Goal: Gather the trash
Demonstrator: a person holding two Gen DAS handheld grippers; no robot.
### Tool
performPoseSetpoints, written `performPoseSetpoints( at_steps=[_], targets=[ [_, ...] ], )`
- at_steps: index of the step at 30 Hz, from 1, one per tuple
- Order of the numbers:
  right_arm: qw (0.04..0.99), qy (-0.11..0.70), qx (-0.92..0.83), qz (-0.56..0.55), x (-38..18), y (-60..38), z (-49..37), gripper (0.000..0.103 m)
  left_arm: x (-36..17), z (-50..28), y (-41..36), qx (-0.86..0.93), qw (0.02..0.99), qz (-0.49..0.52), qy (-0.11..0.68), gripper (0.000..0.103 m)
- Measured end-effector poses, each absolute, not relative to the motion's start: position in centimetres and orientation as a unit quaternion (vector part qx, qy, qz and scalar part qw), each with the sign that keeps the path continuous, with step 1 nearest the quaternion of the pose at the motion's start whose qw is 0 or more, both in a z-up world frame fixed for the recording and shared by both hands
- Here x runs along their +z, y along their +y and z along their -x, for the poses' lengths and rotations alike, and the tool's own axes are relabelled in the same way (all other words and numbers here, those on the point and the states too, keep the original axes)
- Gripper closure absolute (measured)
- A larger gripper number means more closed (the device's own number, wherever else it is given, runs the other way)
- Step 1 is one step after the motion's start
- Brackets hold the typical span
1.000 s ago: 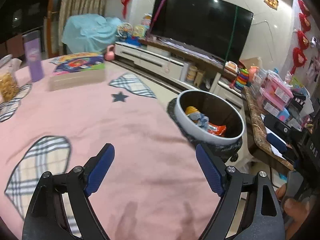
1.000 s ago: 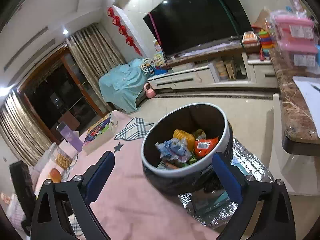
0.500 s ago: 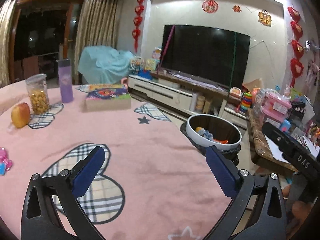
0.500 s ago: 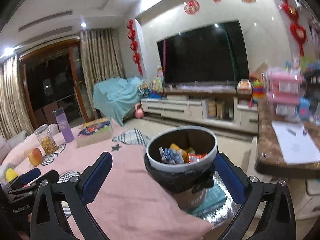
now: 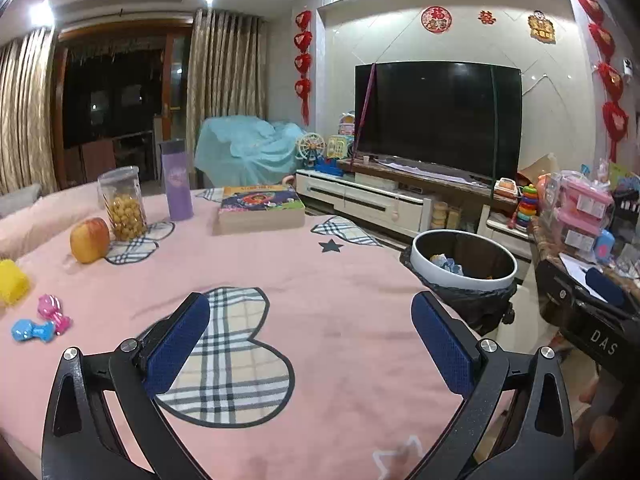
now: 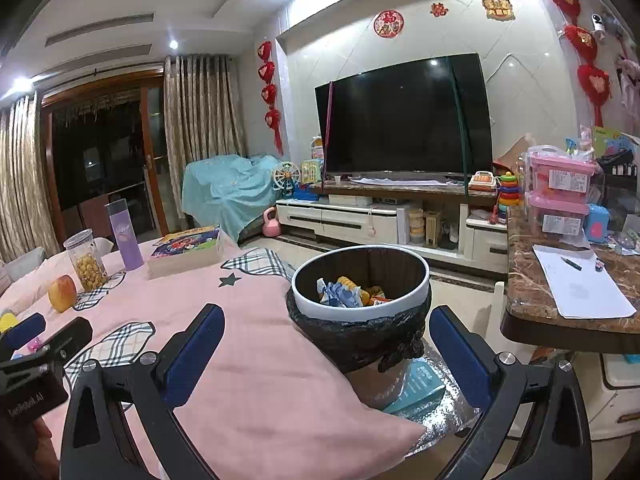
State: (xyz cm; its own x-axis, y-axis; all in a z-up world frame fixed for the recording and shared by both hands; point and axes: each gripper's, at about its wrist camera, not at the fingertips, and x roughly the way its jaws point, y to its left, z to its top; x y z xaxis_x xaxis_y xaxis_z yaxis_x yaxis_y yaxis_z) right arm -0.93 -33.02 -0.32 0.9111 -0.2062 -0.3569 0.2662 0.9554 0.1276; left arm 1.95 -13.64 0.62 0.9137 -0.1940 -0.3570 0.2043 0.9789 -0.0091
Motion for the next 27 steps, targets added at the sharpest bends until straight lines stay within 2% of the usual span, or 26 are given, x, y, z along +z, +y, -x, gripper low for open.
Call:
performPoseSetpoints(
  at_steps=[27],
  targets=[
    [0.973, 0.178, -0.107, -0.098, -0.8, -32.29, 1.08, 0.0, 0.66, -1.4, -13.27, -0.082, 0.983, -0.016, 0.165, 0.0]
  ],
)
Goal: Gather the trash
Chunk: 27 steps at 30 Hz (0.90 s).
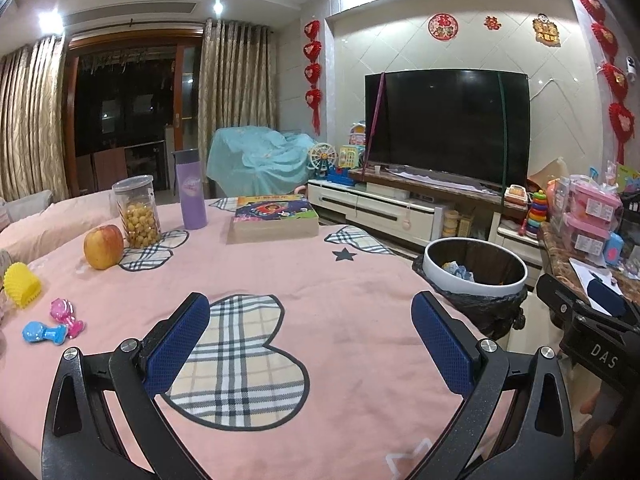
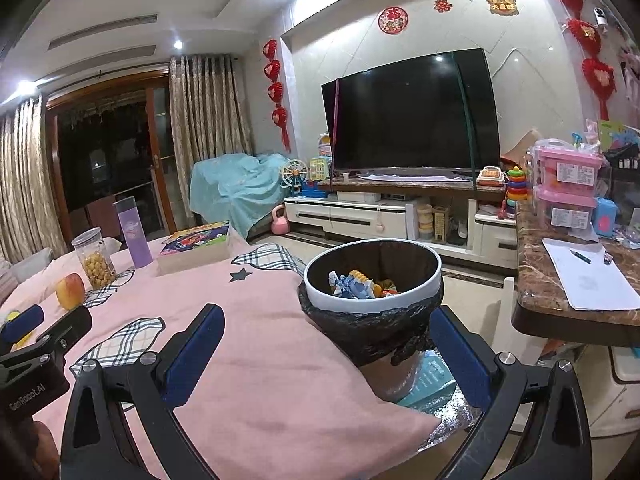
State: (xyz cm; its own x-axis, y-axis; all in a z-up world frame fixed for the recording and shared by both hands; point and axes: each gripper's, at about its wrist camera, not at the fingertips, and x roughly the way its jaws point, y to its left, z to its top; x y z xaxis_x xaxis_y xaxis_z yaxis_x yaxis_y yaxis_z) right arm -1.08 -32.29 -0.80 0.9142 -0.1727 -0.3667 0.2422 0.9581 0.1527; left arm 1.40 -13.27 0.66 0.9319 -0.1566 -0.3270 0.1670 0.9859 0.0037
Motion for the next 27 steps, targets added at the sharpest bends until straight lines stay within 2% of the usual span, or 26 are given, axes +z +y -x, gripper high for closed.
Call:
performPoseSetpoints(
  at_steps=[27],
  targets=[
    [0.973, 0.179, -0.102, -0.103, -0.85, -32.13, 1.05, 0.0, 0.64, -1.52, -13.29, -0.086, 0.981, -0.014, 0.173, 0.0]
  ],
)
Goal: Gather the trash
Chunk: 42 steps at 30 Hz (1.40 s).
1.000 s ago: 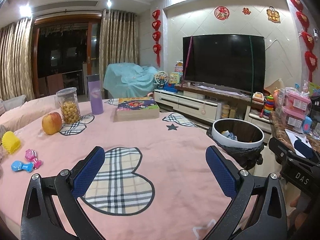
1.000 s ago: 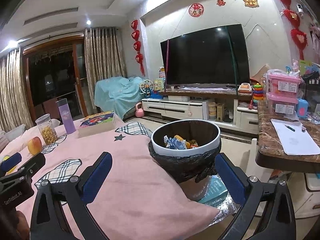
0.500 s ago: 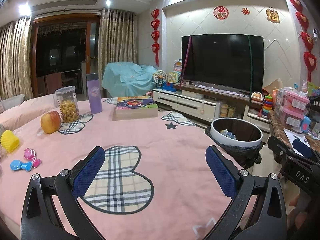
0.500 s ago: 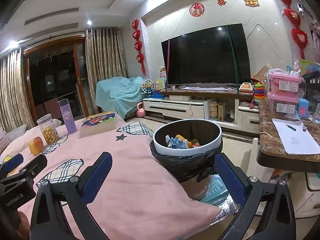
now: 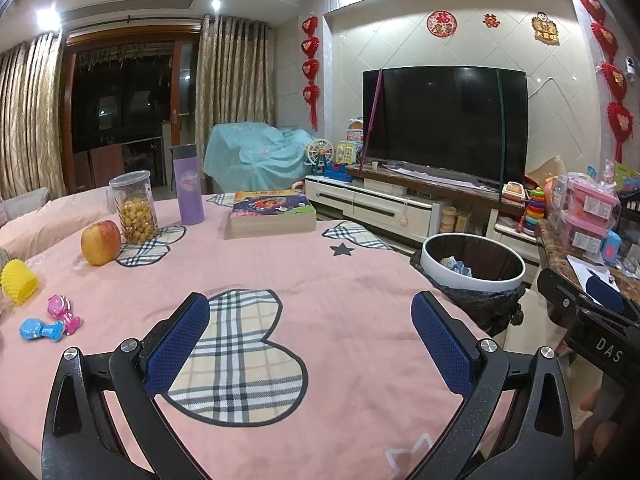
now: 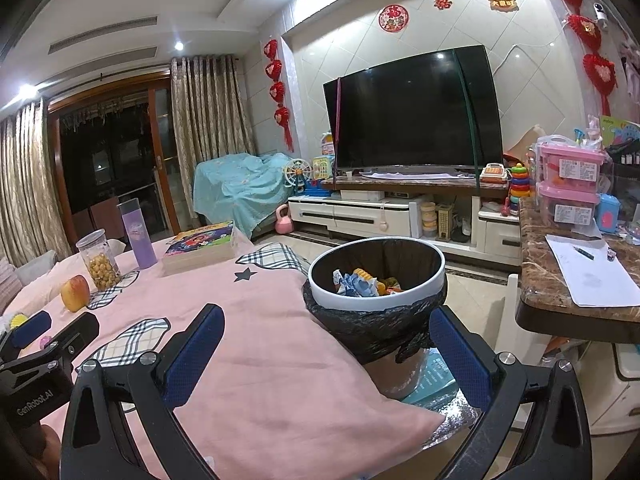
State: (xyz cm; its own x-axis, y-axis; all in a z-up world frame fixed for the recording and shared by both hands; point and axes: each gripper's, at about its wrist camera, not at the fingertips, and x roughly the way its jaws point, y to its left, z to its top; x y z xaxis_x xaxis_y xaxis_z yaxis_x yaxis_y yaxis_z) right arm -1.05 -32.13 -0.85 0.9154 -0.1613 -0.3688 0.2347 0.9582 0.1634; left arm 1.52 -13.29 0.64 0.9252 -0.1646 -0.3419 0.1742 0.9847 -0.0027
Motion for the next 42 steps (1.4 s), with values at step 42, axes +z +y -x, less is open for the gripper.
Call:
performPoseSetpoints(
  at_steps=[42],
  targets=[
    [0.971, 0.187, -0.084, -0.124, -1.0, -32.3, 0.8, 0.0, -0.5, -2.7, -13.6, -0.096, 0.976, -0.023, 0.196, 0.0]
  ],
)
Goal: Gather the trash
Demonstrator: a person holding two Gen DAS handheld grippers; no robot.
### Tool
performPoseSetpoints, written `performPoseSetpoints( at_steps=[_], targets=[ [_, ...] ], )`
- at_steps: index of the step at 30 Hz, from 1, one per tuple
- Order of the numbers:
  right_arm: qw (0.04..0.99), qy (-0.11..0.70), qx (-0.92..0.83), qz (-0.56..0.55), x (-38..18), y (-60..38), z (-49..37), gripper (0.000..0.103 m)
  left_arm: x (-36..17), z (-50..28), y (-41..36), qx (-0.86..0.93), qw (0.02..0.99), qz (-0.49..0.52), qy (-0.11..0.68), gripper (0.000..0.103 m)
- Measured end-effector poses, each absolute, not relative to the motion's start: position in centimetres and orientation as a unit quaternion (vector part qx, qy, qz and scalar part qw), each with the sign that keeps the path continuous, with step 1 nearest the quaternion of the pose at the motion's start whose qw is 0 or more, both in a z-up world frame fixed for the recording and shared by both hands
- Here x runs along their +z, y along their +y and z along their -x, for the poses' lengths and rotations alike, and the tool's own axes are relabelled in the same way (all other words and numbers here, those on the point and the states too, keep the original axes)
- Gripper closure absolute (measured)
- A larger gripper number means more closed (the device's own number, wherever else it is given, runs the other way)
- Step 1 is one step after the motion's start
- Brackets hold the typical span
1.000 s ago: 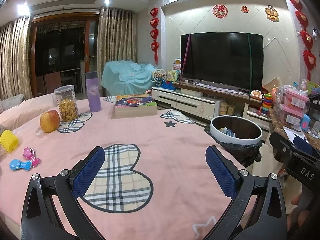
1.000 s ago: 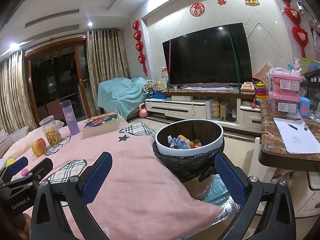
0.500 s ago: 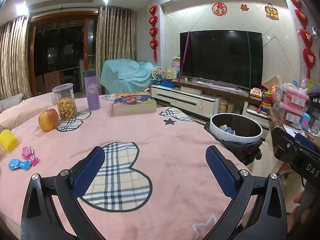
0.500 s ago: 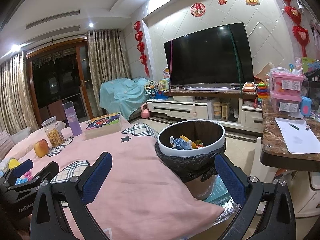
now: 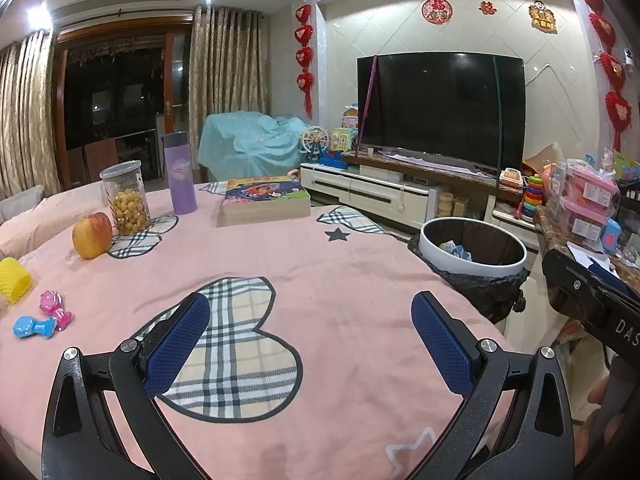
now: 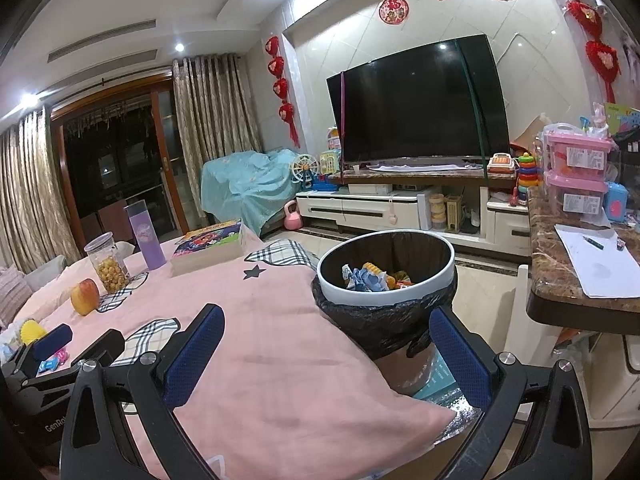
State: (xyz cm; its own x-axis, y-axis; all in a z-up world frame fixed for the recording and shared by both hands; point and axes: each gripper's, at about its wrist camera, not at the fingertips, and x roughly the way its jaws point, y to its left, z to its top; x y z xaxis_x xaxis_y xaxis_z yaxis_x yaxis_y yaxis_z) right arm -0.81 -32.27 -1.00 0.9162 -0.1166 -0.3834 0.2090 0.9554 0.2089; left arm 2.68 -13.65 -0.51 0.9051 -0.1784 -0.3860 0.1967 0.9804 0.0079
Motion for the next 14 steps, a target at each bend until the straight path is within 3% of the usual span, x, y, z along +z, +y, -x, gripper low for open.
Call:
performPoseSetpoints(
  at_steps=[14],
  targets=[
    [0.968, 0.196, -0.08, -0.132, -1.47, -32.82, 0.24, 0.0, -1.03, -3.31, -13.66, -0.102, 0.973, -0.022, 0.206, 0.0]
  ],
)
